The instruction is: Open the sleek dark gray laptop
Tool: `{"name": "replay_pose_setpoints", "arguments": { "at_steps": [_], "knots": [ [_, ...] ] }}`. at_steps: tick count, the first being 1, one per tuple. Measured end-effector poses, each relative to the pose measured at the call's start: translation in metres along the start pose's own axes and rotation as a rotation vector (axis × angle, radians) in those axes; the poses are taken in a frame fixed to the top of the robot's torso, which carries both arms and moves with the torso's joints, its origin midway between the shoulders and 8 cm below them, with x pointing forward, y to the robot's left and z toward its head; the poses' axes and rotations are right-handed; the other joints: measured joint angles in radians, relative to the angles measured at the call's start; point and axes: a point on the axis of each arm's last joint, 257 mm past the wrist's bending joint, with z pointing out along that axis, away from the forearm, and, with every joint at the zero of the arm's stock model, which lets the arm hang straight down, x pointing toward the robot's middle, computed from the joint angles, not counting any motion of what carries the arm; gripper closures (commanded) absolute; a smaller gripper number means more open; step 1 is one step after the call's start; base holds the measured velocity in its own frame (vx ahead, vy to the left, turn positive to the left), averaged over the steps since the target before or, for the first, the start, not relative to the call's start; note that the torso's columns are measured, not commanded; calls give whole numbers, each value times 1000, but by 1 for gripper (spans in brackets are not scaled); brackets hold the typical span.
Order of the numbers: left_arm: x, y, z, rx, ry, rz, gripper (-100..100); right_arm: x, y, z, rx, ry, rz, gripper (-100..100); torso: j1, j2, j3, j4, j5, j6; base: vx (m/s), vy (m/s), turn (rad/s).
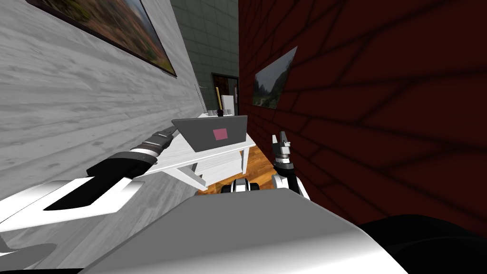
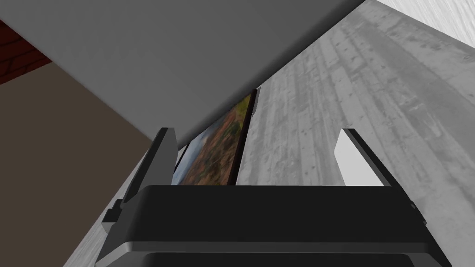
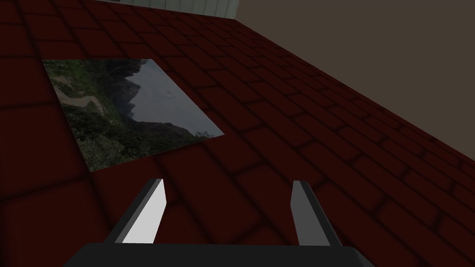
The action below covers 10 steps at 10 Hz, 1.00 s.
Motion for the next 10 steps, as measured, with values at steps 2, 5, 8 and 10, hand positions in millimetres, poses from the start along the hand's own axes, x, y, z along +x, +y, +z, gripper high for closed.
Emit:
{"name": "replay_pose_setpoints", "arguments": {
  "at_steps": [2,5,8,10],
  "knots": [
    [2,-20,-3,23,7,15,-100,0,0,0,0,0,0,0,0,0,0,0,0,0,0,5,-23],
    [-1,-33,-5,39,10,21,-100,0,0,0,0,0,0,0,1,-6,-3,-1,0,0,62,8,-11],
    [-7,-22,1,11,10,23,100,0,0,0,0,0,0,0,5,0,0,-3,4,5,-63,28,-206],
    [-17,2,7,-61,11,16,100,0,0,0,0,0,0,0,5,-5,-2,-5,5,2,-126,52,-288]
  ]
}}
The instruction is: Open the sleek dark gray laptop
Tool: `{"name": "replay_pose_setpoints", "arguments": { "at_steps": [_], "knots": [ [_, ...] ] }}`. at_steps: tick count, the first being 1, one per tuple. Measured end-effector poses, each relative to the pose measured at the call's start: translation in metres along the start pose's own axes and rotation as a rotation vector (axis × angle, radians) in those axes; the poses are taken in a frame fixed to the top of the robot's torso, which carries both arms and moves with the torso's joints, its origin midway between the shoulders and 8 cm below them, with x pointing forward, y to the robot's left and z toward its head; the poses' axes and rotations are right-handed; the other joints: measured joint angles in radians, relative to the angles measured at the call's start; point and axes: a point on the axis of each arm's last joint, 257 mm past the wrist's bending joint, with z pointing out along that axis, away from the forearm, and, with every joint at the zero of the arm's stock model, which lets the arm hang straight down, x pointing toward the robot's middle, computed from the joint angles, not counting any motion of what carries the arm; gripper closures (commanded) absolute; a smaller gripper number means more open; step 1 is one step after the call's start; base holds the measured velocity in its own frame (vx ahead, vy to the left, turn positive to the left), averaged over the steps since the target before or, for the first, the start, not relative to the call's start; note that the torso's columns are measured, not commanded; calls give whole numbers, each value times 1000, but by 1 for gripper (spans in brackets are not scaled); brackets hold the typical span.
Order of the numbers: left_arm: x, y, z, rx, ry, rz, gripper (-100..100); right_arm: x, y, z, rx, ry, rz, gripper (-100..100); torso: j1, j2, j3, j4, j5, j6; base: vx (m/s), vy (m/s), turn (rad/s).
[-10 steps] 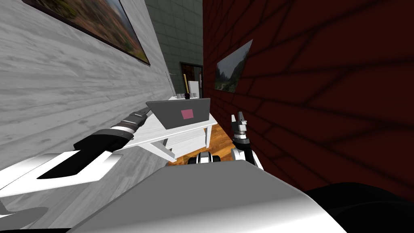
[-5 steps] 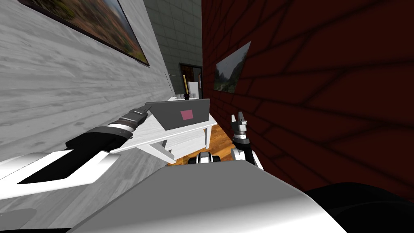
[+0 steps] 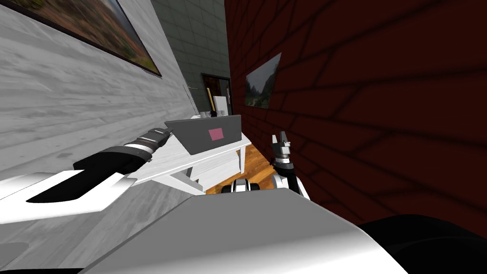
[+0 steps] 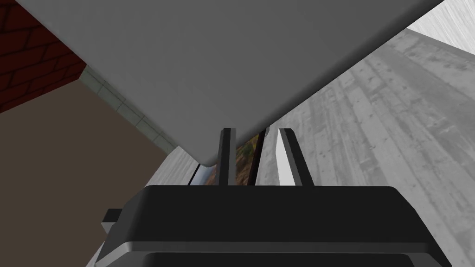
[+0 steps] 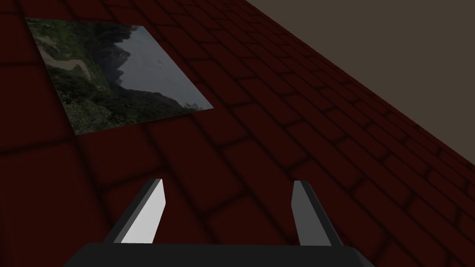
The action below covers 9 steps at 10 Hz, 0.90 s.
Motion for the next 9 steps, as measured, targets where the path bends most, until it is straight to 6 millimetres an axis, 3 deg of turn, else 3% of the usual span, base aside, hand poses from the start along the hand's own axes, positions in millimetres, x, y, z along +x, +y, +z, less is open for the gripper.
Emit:
{"name": "replay_pose_setpoints", "arguments": {
  "at_steps": [3,9],
  "knots": [
    [-15,36,14,-119,5,-12,100,0,0,0,0,0,0,0,-6,2,1,4,-5,-2,-114,36,-288],
    [-68,96,34,-330,-32,-45,100,0,0,0,0,0,0,0,-5,5,3,5,-5,-3,-118,20,-298]
  ]
}}
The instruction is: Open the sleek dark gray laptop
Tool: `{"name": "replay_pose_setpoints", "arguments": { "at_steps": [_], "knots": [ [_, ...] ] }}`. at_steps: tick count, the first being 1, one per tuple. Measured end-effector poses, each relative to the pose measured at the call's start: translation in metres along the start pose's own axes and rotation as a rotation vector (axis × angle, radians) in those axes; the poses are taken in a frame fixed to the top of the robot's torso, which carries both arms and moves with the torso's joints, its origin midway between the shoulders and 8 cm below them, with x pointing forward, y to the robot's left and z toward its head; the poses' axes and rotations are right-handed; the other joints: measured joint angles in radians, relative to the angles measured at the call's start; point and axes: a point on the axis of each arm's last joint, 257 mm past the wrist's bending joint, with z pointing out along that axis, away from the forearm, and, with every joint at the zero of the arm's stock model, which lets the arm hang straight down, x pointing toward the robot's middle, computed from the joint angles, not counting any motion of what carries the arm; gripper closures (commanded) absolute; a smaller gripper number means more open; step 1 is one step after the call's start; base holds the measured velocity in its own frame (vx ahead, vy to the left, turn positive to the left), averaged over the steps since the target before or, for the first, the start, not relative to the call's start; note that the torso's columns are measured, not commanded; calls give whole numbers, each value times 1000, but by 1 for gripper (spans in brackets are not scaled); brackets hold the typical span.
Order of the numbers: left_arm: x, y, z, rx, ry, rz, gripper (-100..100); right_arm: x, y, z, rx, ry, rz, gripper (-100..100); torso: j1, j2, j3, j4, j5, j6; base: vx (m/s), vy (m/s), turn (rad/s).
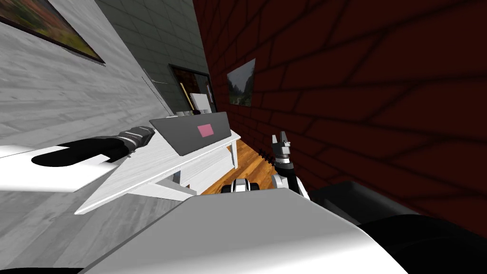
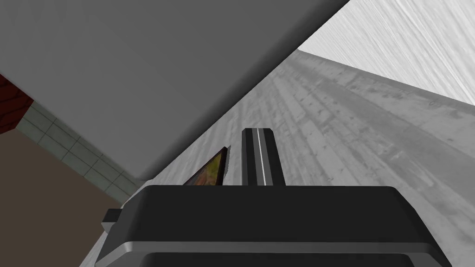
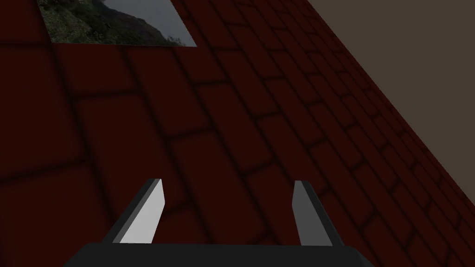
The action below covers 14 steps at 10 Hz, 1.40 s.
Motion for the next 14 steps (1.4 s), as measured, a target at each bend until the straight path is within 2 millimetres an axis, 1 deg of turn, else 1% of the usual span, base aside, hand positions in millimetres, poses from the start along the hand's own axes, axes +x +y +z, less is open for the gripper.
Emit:
{"name": "replay_pose_setpoints", "arguments": {
  "at_steps": [1,2,5,6,7,8,9,14],
  "knots": [
    [-9,9,5,-37,-10,-12,100,0,0,0,0,0,0,0,-1,0,-1,0,0,2,-103,-1,-240],
    [-18,13,9,-63,-20,-17,100,0,0,0,0,0,0,0,-1,-2,-1,-1,0,0,-143,-1,-415],
    [-51,27,19,-155,-60,-58,100,0,0,0,0,0,0,0,1,0,0,0,0,2,-123,12,-256],
    [-61,29,22,-179,-72,-65,100,0,0,0,0,0,0,0,-1,-2,-1,0,-1,1,-121,-15,-376],
    [-72,34,25,-212,-88,-87,100,0,0,0,0,0,0,0,-3,-2,-1,-1,-1,4,-112,-16,-202],
    [-81,34,27,-232,-101,-95,100,0,0,0,0,0,0,0,-3,-2,-2,-1,-1,2,-43,-7,-16],
    [-82,34,27,-235,-103,-96,-100,0,0,0,0,0,0,0,-1,-4,-3,-1,0,0,32,-33,-2],
    [-95,31,20,-296,-124,-184,-100,0,0,0,0,0,0,0,-1,0,0,0,0,1,95,-54,0]
  ]
}}
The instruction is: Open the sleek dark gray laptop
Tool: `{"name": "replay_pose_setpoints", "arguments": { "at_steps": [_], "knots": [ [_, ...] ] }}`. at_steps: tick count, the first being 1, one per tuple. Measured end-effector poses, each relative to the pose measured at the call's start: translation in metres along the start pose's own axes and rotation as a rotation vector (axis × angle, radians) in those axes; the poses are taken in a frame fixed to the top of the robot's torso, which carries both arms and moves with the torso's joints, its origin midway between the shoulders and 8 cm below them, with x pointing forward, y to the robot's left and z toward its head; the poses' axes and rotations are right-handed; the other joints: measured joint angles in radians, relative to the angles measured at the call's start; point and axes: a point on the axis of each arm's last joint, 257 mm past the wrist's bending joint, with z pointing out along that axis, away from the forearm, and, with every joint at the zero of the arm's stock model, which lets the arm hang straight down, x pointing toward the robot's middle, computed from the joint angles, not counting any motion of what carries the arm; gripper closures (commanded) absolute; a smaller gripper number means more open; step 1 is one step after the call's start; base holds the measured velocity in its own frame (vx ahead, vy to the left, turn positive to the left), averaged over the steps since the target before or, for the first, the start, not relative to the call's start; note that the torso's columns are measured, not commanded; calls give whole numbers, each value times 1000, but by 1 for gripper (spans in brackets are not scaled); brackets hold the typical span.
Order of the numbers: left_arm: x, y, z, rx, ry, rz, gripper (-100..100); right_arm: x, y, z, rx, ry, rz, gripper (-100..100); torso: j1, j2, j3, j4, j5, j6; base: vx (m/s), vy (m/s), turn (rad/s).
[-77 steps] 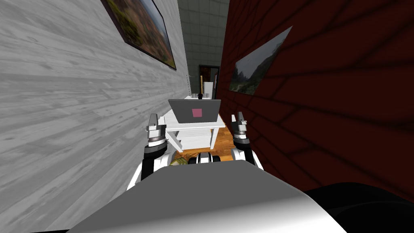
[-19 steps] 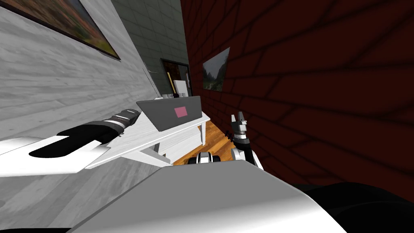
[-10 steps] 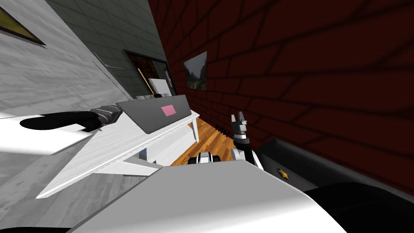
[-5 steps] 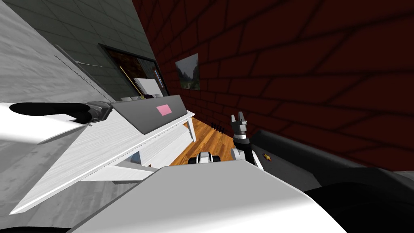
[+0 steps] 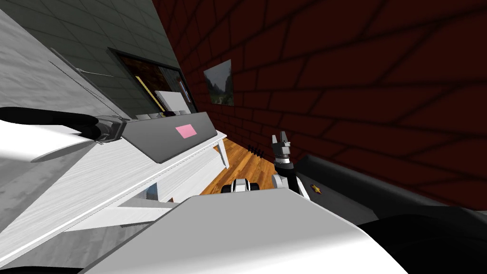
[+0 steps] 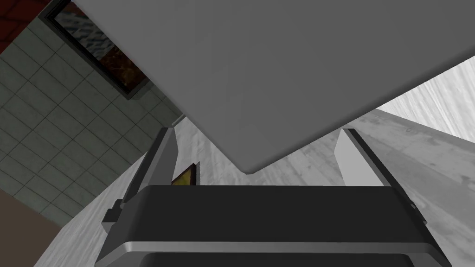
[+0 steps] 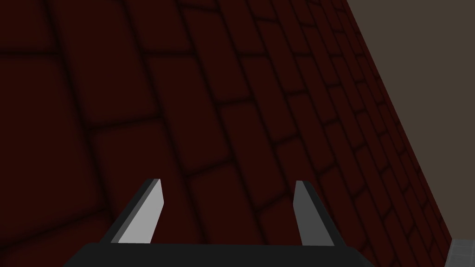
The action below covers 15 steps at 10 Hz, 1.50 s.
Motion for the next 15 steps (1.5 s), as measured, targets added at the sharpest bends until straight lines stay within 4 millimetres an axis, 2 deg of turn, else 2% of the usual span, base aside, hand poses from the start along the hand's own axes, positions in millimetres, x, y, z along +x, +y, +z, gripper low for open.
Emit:
{"name": "replay_pose_setpoints", "arguments": {
  "at_steps": [10,15],
  "knots": [
    [-21,-2,-15,-147,-20,-191,-100,0,0,0,0,0,0,0,0,-3,-2,-1,0,2,93,-53,-5],
    [-25,-6,-27,-217,-20,-279,-100,0,0,0,0,0,0,0,0,-2,-2,-1,0,2,86,-48,-4]
  ]
}}
